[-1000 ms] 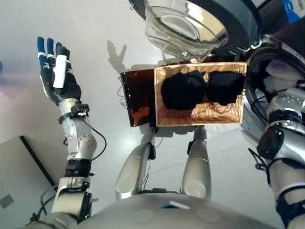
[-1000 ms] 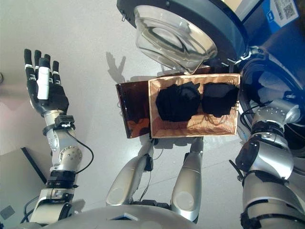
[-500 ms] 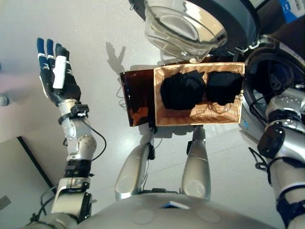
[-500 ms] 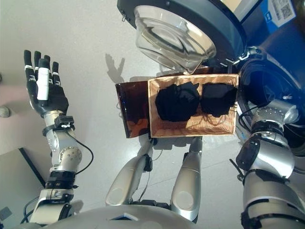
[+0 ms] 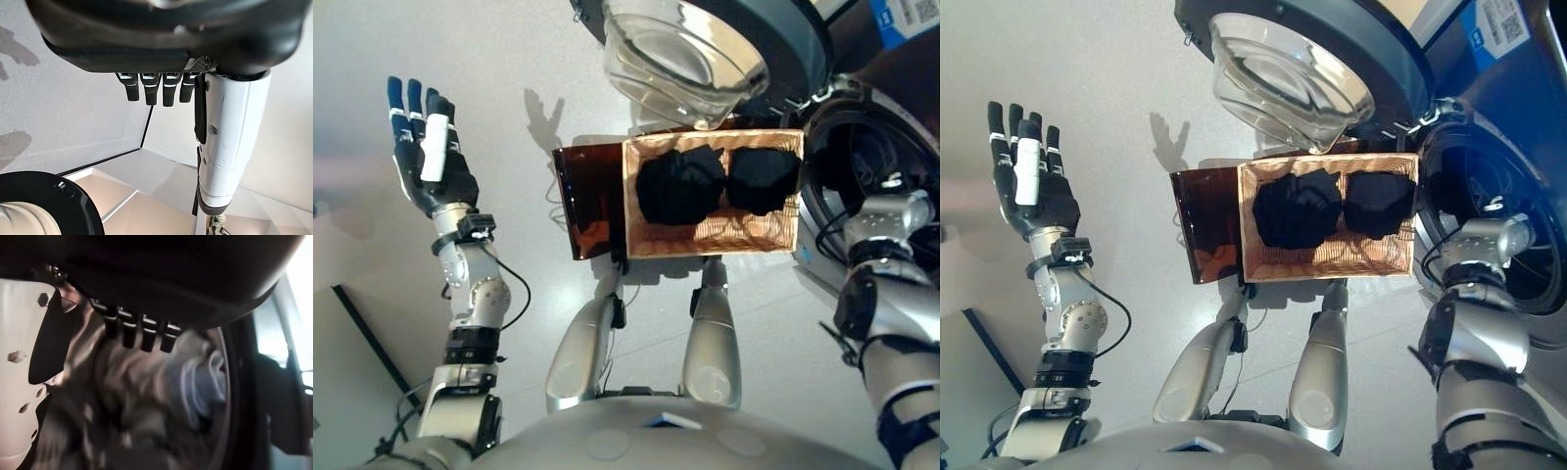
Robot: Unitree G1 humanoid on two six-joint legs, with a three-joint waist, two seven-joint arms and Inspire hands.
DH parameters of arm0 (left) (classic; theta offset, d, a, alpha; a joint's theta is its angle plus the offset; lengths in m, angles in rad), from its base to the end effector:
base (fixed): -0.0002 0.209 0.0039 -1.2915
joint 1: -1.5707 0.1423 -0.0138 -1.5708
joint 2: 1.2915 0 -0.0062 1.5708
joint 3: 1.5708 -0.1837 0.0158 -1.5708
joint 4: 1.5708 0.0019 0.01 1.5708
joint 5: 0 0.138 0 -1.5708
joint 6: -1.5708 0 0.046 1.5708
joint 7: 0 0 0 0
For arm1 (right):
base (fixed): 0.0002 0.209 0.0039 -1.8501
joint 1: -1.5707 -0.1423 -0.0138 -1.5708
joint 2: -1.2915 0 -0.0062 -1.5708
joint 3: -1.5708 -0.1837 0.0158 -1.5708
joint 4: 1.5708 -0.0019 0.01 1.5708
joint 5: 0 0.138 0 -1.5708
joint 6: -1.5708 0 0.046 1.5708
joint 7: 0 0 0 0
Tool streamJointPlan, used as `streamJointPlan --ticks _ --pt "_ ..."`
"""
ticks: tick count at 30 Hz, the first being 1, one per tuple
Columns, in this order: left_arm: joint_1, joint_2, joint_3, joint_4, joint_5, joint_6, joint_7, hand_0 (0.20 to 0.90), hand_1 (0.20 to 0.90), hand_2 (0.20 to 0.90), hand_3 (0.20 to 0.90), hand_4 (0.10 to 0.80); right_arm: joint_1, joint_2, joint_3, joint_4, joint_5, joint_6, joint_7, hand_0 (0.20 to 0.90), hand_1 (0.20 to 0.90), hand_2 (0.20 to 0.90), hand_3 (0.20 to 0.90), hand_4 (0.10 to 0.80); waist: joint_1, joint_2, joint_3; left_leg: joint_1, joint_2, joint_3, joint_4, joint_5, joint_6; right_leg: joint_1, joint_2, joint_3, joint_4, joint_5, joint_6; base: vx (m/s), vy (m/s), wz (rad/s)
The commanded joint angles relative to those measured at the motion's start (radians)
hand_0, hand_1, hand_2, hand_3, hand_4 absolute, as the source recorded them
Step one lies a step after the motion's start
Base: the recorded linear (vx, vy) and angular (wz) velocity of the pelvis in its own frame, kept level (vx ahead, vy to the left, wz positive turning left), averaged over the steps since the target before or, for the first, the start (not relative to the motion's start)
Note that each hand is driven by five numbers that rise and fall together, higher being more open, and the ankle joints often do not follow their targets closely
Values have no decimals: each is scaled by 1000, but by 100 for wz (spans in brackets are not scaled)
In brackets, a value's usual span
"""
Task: Pick up the clothes and place them into the washing machine
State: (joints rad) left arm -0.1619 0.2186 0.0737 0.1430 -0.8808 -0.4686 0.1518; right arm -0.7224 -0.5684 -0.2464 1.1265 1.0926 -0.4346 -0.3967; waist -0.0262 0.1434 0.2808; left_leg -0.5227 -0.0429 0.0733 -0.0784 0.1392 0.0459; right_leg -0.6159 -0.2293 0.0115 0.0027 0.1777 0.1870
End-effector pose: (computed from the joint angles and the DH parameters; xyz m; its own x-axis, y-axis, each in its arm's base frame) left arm 0.2288 0.2133 0.0746 0.8493 0.4463 0.2822 -0.1556 0.7222 -0.6739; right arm 0.2872 -0.3285 0.1020 0.4764 -0.8574 -0.1946 0.7122 0.2466 0.6572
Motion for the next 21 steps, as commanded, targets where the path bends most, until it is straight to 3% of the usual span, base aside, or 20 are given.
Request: streamJointPlan --ticks 1,11,21 --pt "19 48 83 -87 33 -139 -28 900 900 900 900 800 101 1 75 -33 -108 -64 24 900 900 900 900 800 20 -24 -123 48 59 -13 -9 -77 -152 -27 1 -41 -6 1 -37 0 0 0" --pt "57 33 56 -19 50 -99 -43 900 900 900 900 800 181 99 128 -69 -179 -34 63 900 900 900 900 800 9 -68 -133 118 89 -15 -9 -74 -159 83 21 -72 -50 4 -40 18 -29 4" --pt "146 46 45 -9 89 -45 -52 900 900 900 900 800 279 124 267 -174 -442 30 66 900 900 900 900 800 8 -106 -135 194 112 -21 -9 -75 -154 172 42 -88 -57 -13 -45 14 -13 -1"
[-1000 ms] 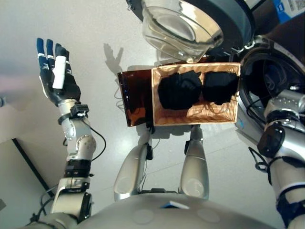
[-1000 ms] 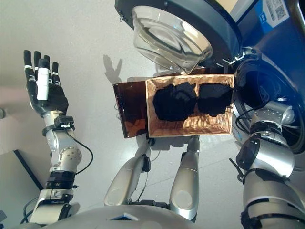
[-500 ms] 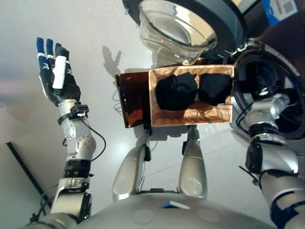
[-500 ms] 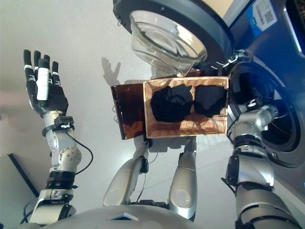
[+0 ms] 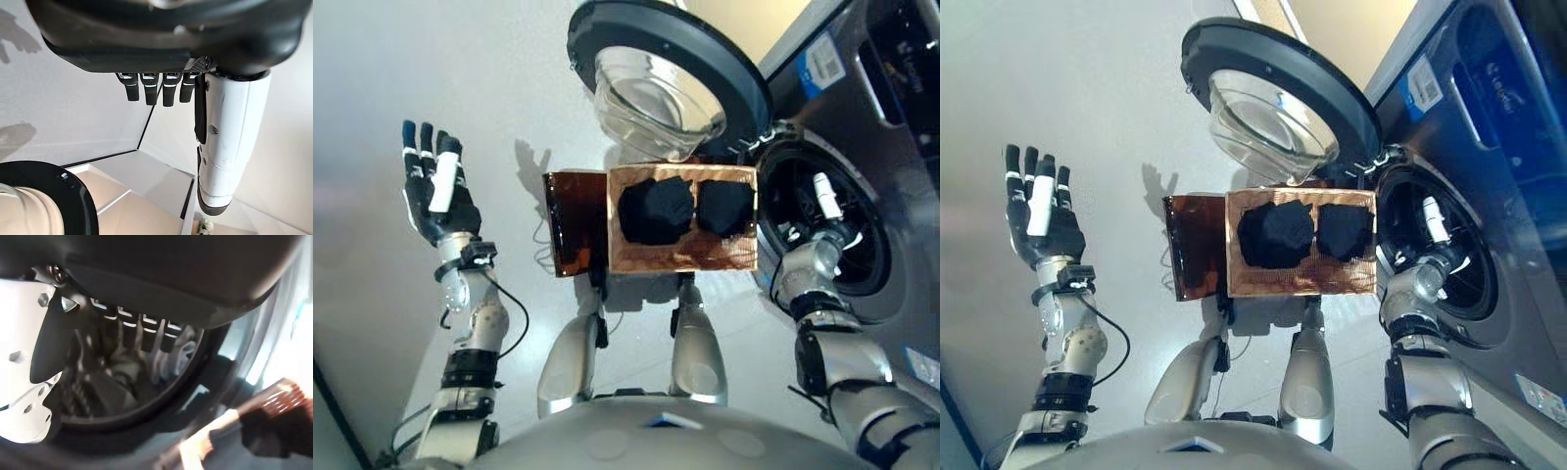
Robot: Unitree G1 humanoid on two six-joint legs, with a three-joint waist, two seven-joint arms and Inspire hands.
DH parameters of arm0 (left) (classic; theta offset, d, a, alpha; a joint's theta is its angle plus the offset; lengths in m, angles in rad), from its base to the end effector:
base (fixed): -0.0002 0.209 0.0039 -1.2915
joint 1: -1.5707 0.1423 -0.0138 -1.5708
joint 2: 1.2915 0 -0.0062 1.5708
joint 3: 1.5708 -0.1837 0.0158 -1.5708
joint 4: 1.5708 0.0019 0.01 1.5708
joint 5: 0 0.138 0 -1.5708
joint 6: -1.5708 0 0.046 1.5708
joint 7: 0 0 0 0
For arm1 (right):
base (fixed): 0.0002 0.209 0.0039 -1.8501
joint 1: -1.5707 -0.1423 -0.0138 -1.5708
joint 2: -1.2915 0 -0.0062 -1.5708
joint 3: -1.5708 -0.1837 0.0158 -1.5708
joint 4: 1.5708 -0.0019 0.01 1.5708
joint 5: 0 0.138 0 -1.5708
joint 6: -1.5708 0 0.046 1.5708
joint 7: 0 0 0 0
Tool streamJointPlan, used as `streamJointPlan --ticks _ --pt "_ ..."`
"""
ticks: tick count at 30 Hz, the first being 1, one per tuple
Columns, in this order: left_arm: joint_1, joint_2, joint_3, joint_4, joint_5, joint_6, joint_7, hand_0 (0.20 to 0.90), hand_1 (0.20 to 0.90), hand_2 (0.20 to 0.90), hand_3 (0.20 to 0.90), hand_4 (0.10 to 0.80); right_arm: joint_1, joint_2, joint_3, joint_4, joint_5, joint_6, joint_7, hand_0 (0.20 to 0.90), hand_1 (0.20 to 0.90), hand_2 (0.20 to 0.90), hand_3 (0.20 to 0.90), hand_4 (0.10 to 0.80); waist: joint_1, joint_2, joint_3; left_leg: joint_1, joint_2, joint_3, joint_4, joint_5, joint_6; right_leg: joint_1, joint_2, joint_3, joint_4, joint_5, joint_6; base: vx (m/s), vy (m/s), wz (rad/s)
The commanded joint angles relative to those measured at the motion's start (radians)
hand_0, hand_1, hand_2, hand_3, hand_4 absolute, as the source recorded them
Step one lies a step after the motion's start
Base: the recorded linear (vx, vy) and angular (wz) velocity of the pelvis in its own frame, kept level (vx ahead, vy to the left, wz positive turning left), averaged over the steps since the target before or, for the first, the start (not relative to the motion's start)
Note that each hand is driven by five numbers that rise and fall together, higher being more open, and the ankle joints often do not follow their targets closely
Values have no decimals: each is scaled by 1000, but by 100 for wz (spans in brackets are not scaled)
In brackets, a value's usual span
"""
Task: Pick up the clothes and place them into the washing machine
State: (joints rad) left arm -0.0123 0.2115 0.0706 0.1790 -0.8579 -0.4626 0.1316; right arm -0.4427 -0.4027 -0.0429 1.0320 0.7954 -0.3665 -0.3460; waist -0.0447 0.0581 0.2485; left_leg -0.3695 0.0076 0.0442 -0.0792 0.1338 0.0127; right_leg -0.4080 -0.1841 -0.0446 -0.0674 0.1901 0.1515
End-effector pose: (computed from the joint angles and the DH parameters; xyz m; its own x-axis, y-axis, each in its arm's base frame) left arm 0.1977 0.2208 0.0375 0.8750 0.4634 0.1402 -0.2880 0.7310 -0.6186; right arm 0.2511 -0.2736 0.0105 0.6792 -0.6852 -0.2631 0.7339 0.6367 0.2366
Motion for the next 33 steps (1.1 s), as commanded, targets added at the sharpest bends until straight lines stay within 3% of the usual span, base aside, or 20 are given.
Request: streamJointPlan --ticks 1,10,17,23,24,29,33 --pt "-1 57 51 -44 69 -49 -30 900 900 900 900 800 2 -43 82 -85 -179 -29 15 900 900 900 900 800 27 -22 -103 42 63 7 -8 -68 -120 -36 -2 -32 13 -26 -11 -13 -13 -7" --pt "24 62 64 -68 53 -33 -70 900 900 900 900 800 19 -108 259 -225 -619 63 -14 900 900 900 900 800 29 -25 -102 16 65 4 -8 -58 -115 -63 7 -27 10 -21 -13 -21 -8 -1" --pt "14 55 70 -74 56 -35 -61 900 900 900 900 800 13 -94 288 -216 -713 90 -30 900 900 900 900 800 31 -19 -104 -3 64 3 -8 -54 -112 -88 6 -26 14 -17 -13 0 0 0" --pt "22 52 85 -71 64 -25 -73 900 900 900 900 800 30 -135 372 -257 -1049 177 -64 900 900 900 900 800 34 -15 -107 -8 61 1 -8 -56 -111 -99 5 -27 25 -20 -13 0 0 0" --pt "16 53 87 -66 67 -22 -81 900 900 900 900 800 19 -160 421 -237 -1206 218 -80 900 900 900 900 800 37 -13 -105 -13 60 1 -8 -57 -110 -103 4 -26 23 -19 -12 0 0 0" --pt "4 55 72 -76 69 -24 -91 900 900 900 900 800 -28 -185 533 -206 -1433 266 -86 900 900 900 900 800 42 -10 -96 -24 57 -4 -8 -53 -111 -113 3 -25 23 -15 -11 0 0 0" --pt "-5 57 57 -79 70 -22 -96 900 900 900 900 800 -51 -165 594 -139 -1504 280 -82 900 900 900 900 800 45 -12 -88 -29 57 -5 -8 -52 -112 -117 0 -29 21 -12 -10 0 0 0"
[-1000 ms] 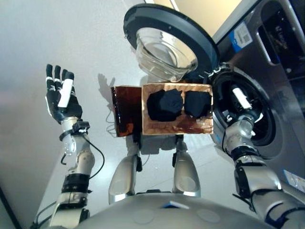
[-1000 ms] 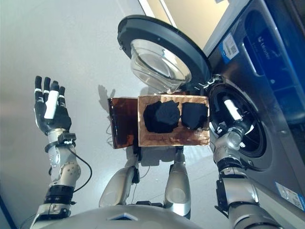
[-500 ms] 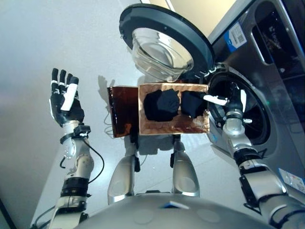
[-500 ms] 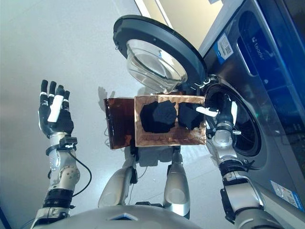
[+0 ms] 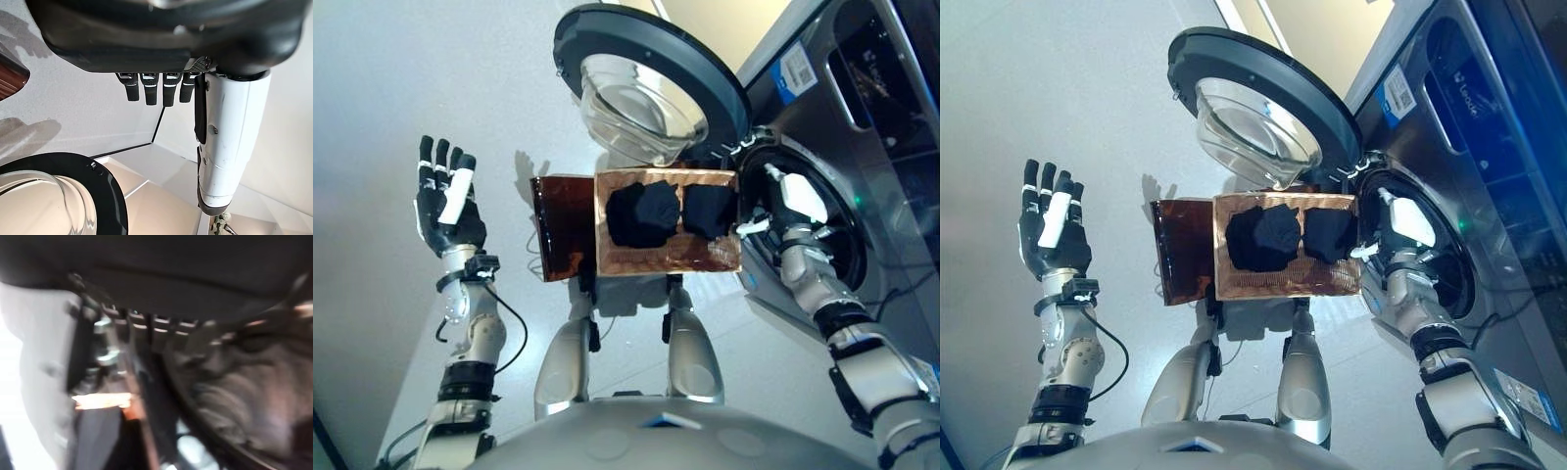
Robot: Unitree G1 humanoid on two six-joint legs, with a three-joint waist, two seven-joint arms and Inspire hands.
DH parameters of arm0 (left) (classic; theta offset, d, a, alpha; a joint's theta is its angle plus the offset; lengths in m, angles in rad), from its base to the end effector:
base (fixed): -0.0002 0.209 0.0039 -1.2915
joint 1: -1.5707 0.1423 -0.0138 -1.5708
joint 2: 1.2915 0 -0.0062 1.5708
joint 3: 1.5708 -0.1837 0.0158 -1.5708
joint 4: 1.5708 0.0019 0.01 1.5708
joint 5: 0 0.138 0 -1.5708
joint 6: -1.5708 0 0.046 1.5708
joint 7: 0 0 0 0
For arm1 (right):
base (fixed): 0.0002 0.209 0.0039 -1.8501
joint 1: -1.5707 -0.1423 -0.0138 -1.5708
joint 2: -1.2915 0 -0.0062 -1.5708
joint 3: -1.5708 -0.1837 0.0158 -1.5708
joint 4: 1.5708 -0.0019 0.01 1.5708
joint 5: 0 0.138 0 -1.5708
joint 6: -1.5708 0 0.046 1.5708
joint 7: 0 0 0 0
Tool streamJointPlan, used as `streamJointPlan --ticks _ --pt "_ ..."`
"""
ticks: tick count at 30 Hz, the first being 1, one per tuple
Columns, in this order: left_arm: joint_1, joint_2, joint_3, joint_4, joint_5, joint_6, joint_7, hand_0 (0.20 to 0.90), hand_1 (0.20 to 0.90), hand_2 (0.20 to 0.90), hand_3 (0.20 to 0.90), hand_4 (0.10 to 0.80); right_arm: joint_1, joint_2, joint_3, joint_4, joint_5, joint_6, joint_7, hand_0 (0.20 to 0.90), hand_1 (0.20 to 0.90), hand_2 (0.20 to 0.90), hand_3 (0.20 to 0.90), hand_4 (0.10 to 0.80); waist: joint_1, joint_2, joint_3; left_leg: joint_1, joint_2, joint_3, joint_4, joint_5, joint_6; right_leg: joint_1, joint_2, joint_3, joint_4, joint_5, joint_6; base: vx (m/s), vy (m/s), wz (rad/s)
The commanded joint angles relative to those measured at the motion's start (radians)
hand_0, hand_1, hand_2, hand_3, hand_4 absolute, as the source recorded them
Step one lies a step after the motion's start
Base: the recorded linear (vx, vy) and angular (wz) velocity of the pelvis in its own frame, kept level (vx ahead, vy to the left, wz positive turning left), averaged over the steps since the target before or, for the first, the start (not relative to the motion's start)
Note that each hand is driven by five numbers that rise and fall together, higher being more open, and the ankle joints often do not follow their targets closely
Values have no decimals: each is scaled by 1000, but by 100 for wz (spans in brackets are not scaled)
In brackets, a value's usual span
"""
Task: Pick up the clothes and place them into the washing machine
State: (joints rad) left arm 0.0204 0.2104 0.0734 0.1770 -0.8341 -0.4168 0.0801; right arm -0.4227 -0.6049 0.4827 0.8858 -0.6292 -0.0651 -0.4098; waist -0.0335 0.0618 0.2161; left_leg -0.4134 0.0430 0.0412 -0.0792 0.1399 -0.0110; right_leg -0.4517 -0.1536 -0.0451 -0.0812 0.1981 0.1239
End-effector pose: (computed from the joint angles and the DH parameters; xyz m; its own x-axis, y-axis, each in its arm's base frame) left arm 0.1910 0.2213 0.0305 0.9064 0.4059 0.1169 -0.2684 0.7671 -0.5826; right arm 0.2471 -0.2647 0.0063 0.9873 -0.0975 -0.1252 -0.1158 0.0968 -0.9886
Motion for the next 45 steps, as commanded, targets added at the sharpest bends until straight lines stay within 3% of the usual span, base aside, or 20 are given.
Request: streamJointPlan --ticks 1,10,23,45 --pt "-41 57 53 -77 47 -69 -40 900 900 900 900 800 -71 41 75 6 -88 -20 -19 900 900 900 900 800 33 -17 -55 15 22 -1 -8 -58 -88 -74 -31 -27 34 -20 17 0 0 0" --pt "-47 53 44 -83 53 -73 -23 900 900 900 900 800 -83 52 149 -26 -182 -12 -10 900 900 900 900 800 31 -19 -43 3 18 0 -8 -59 -87 -86 -30 -23 35 -19 18 -2 5 4" --pt "-48 57 45 -103 66 -88 20 900 900 900 900 800 -102 141 133 41 -162 40 -89 900 900 900 900 800 38 -14 -29 -13 17 -1 -8 -56 -89 -98 -35 -32 31 -12 19 0 0 0" --pt "-23 62 73 -77 73 -95 14 900 900 900 900 800 -79 85 44 63 -180 92 -156 900 900 900 900 800 29 -20 -43 -14 18 0 -8 -65 -86 -109 -33 -29 33 -11 20 0 0 0"
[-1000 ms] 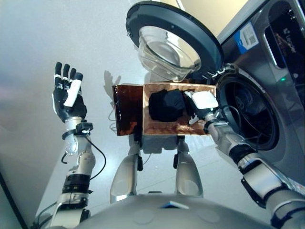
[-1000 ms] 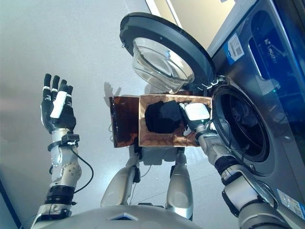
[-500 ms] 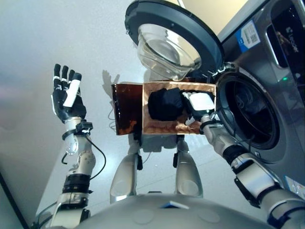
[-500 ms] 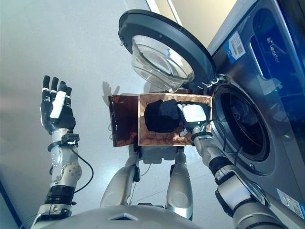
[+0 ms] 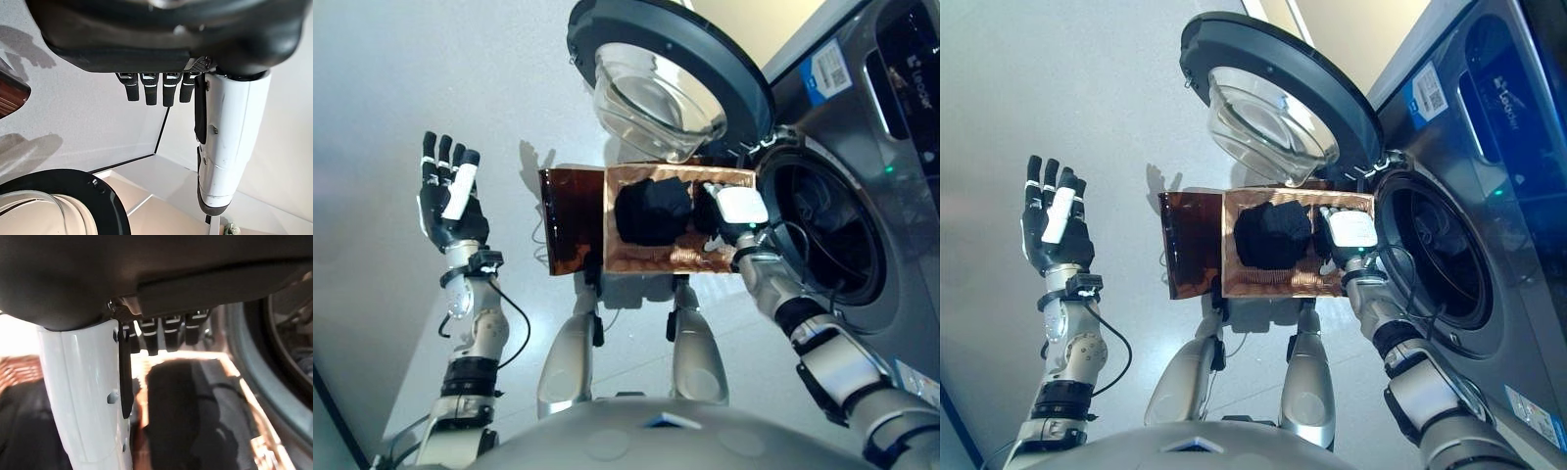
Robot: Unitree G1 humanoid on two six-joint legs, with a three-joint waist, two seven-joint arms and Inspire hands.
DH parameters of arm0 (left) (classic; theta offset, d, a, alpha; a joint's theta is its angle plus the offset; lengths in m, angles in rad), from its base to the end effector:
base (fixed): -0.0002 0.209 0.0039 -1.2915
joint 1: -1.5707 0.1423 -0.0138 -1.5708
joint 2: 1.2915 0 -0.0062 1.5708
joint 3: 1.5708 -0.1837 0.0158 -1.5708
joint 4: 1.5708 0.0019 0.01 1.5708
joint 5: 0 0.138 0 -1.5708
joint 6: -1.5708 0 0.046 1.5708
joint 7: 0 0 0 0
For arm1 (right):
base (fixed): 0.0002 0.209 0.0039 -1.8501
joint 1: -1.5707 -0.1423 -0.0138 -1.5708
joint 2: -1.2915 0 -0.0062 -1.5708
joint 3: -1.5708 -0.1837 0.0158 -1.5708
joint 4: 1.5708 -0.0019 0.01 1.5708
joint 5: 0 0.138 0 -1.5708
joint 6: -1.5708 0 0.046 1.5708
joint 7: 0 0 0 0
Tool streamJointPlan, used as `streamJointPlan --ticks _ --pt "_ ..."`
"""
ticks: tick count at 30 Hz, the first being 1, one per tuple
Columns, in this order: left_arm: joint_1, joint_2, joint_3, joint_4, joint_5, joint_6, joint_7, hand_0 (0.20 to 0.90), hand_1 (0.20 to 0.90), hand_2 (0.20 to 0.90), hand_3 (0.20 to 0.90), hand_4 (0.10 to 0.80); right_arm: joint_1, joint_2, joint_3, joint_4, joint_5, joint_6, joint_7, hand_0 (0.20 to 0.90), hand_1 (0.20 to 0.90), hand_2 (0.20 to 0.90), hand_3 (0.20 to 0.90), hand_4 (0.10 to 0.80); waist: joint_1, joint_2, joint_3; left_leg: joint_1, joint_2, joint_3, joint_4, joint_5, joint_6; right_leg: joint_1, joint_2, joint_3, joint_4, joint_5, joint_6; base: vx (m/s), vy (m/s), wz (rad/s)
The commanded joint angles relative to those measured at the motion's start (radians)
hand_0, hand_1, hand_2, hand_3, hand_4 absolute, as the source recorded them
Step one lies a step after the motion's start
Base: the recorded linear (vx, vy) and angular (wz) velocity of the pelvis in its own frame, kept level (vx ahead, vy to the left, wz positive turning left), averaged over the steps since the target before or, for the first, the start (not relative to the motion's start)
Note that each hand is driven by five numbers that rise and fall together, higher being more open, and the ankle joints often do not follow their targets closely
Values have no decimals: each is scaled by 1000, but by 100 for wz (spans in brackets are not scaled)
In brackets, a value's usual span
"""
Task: Pick up the clothes and place them into the washing machine
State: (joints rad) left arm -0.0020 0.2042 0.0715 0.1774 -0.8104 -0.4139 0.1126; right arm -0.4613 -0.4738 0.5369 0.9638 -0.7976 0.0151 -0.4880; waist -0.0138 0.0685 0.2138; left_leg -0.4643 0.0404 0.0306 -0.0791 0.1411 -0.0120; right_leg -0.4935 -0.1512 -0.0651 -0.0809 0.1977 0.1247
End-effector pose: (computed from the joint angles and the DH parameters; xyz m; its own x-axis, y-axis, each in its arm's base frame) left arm 0.1964 0.2182 0.0341 0.9012 0.4167 0.1191 -0.2782 0.7670 -0.5782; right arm 0.2505 -0.2301 -0.0130 0.9928 -0.0340 -0.1153 -0.1164 -0.0322 -0.9927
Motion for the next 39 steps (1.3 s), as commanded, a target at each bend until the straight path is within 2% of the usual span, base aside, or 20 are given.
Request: streamJointPlan --ticks 1,15,25,39 --pt "-1 68 75 -77 49 -98 -19 900 900 900 900 800 -41 -46 -10 -15 -12 12 -78 900 900 900 900 800 9 -27 -41 37 20 11 -8 -67 -85 -67 -36 -9 33 -11 20 0 0 0" --pt "9 95 84 -151 37 -97 -43 900 900 900 900 800 -117 -109 -16 26 -25 49 -81 900 900 900 900 800 22 -17 -16 -20 10 -1 -8 -53 -87 -112 -41 -11 31 0 23 0 0 0" --pt "21 110 91 -241 27 -108 -52 900 900 900 900 800 -164 -115 -16 33 -6 51 -88 900 900 900 900 800 33 -14 5 -78 4 -12 -8 -40 -91 -161 -47 -15 29 14 25 -6 -2 2" --pt "23 114 108 -277 28 -108 -40 900 900 900 900 800 -241 -104 -18 105 79 38 -66 900 900 900 900 800 43 -13 15 -147 2 -25 -8 -28 -97 -226 -50 -23 34 27 24 -15 -5 4"
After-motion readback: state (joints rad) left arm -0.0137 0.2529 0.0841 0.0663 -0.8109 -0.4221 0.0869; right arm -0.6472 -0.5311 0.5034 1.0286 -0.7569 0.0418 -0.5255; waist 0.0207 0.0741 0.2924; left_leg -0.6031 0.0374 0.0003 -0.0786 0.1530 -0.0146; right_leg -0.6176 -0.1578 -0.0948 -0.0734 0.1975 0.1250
